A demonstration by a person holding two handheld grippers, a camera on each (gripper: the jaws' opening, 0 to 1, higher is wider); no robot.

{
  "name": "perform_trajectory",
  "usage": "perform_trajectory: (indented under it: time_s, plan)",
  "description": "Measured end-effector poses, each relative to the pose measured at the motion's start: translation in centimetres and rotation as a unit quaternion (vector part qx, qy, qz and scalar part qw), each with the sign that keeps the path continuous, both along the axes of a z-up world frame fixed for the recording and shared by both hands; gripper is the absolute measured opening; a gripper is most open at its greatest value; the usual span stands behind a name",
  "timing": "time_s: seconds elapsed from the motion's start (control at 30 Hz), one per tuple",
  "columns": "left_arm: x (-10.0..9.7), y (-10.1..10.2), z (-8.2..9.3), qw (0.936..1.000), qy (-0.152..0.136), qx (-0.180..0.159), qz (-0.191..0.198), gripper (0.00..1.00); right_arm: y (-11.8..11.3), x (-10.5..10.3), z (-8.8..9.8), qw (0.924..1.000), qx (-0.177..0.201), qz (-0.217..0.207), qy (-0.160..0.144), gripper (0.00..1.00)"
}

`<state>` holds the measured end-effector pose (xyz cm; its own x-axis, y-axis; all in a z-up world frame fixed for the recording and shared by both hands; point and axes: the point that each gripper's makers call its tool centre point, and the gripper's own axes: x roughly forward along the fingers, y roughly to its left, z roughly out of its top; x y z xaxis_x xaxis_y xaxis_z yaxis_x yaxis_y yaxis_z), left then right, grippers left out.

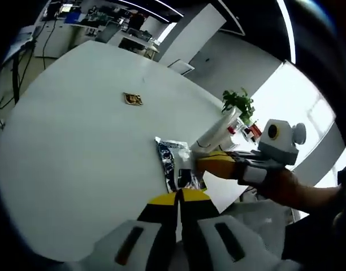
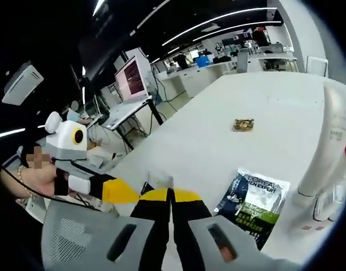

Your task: Arrange the skincare products in the storage area until every visible bottle or jar stands upright without overlapping.

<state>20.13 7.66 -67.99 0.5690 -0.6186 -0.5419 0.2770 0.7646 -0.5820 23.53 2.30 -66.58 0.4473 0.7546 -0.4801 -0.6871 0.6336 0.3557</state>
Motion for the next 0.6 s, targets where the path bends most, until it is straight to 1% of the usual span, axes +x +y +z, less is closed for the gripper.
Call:
perform_trajectory:
  time_s: [0.07, 0.13, 0.2, 0.23, 0.33, 0.5, 0.53, 0.6]
  plan:
    - [0.3, 0.1, -0.7, 1.0, 0.004, 0.009, -0.002, 0.0, 0.2, 0.5, -1.0, 0.9999, -0.011, 0.002, 0.002, 0.01]
    - [0.4, 0.2, -1.3, 0.9999, 0.009, 0.014, -0.003, 0.0, 0.2, 0.3, -1.2, 0.9999, -0.016, 0.001, 0.004, 0.01]
    - [0.6, 0.5, -1.8, 0.9998, 0.015, 0.016, 0.002, 0.0, 0.3, 0.6, -1.8, 0.9998, -0.02, -0.001, 0.009, 0.01]
    - [0.7, 0.5, -2.2, 0.9997, 0.022, 0.013, 0.003, 0.0, 0.4, 0.8, -2.4, 0.9996, -0.024, -0.002, 0.012, 0.01]
    - [0.7, 0.4, -2.7, 0.9995, 0.026, 0.017, 0.003, 0.0, 0.7, 1.2, -3.2, 0.9993, -0.032, -0.003, 0.017, 0.01]
    - [0.7, 0.5, -3.8, 0.9989, 0.035, 0.032, -0.004, 0.0, 1.0, 1.1, -4.9, 0.9982, -0.055, -0.004, 0.023, 0.01]
    - [1.1, 0.5, -4.1, 0.9988, 0.036, 0.033, -0.004, 0.0, 1.0, 1.2, -5.2, 0.998, -0.059, -0.004, 0.024, 0.01]
    - [1.0, 0.6, -4.5, 0.9984, 0.04, 0.04, -0.008, 0.0, 1.1, 1.2, -5.9, 0.9974, -0.067, -0.002, 0.026, 0.01]
